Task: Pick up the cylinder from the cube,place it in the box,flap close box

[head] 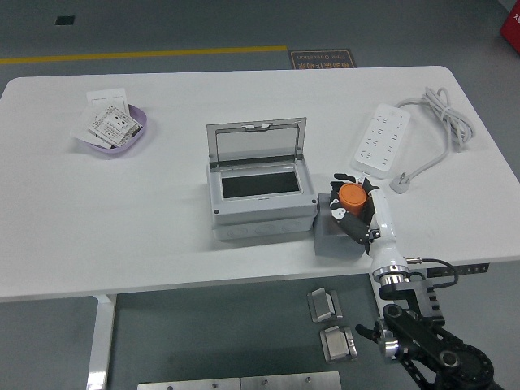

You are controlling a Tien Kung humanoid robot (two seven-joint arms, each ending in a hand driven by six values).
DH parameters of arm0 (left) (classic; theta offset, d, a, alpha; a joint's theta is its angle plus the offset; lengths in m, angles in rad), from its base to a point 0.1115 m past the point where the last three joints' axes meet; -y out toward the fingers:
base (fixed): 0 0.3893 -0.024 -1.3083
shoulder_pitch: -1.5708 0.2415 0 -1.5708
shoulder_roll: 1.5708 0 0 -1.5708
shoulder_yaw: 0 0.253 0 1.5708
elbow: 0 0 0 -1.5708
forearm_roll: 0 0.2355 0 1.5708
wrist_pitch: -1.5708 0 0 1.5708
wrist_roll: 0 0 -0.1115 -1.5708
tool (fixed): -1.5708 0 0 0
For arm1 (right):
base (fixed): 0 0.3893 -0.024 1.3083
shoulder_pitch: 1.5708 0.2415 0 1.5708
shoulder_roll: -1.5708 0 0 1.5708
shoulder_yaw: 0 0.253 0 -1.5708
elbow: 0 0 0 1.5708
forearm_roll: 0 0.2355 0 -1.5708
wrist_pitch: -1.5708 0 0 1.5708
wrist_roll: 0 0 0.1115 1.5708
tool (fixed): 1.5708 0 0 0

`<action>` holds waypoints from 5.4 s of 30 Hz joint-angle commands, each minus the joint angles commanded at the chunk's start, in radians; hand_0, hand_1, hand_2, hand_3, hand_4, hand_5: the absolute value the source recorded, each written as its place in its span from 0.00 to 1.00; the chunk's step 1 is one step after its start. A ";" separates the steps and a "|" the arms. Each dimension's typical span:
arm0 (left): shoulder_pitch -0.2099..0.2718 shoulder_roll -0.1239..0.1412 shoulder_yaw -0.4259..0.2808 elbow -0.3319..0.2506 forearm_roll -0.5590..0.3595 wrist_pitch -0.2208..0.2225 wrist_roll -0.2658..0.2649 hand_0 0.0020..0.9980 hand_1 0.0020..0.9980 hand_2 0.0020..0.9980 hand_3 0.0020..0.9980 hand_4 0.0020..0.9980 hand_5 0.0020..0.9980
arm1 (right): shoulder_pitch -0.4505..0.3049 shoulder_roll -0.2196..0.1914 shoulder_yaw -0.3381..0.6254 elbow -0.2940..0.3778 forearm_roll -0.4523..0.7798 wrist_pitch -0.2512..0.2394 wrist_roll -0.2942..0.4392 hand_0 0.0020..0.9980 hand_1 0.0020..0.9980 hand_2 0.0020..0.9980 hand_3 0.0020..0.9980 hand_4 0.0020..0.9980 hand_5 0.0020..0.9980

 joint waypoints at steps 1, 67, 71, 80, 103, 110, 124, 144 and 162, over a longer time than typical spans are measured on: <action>0.000 0.000 0.000 0.000 0.000 0.000 0.000 0.64 0.64 0.47 0.61 0.68 0.30 | 0.000 0.000 0.000 0.000 -0.001 -0.001 -0.001 0.55 0.53 0.48 0.40 0.00 0.00; -0.014 0.024 -0.045 0.000 0.061 -0.002 0.034 0.64 0.64 0.47 0.61 0.68 0.31 | 0.551 0.042 -0.369 -0.116 -0.730 0.165 -0.620 0.24 0.19 0.22 0.26 0.00 0.00; -0.017 0.023 -0.045 0.000 0.063 -0.003 0.034 0.64 0.64 0.47 0.61 0.68 0.31 | 0.552 0.046 -0.383 -0.121 -0.719 0.166 -0.595 0.24 0.19 0.22 0.26 0.00 0.00; -0.028 0.023 -0.042 0.000 0.068 -0.006 0.029 0.64 0.64 0.47 0.61 0.68 0.32 | 0.564 0.042 -0.392 -0.143 -0.748 0.154 -0.559 0.41 0.39 0.50 0.68 0.54 0.26; -0.036 0.020 -0.039 0.000 0.077 -0.012 0.030 0.64 0.64 0.46 0.61 0.68 0.32 | 0.568 0.015 -0.416 -0.171 -0.724 0.120 -0.511 0.67 0.53 0.55 0.73 0.87 0.28; -0.030 0.015 -0.034 0.000 0.075 -0.012 0.028 0.64 0.64 0.46 0.61 0.68 0.32 | 0.540 -0.021 -0.377 -0.098 -0.627 0.111 -0.485 0.68 0.52 0.55 0.73 0.88 0.29; -0.024 0.014 -0.038 0.000 0.077 -0.010 0.031 0.64 0.63 0.45 0.60 0.68 0.31 | 0.543 -0.070 -0.294 0.046 -0.615 0.143 -0.509 0.68 0.52 0.55 0.73 0.89 0.31; -0.028 0.019 -0.038 0.000 0.081 -0.011 0.039 0.64 0.63 0.45 0.60 0.67 0.31 | 0.641 -0.031 -0.279 -0.118 -0.603 0.192 -0.516 0.75 0.69 0.69 0.75 0.93 0.43; -0.035 0.016 -0.032 0.000 0.083 -0.014 0.036 0.64 0.63 0.45 0.60 0.67 0.31 | 0.641 -0.018 -0.315 -0.188 -0.557 0.174 -0.491 0.81 0.74 0.74 0.76 0.94 0.47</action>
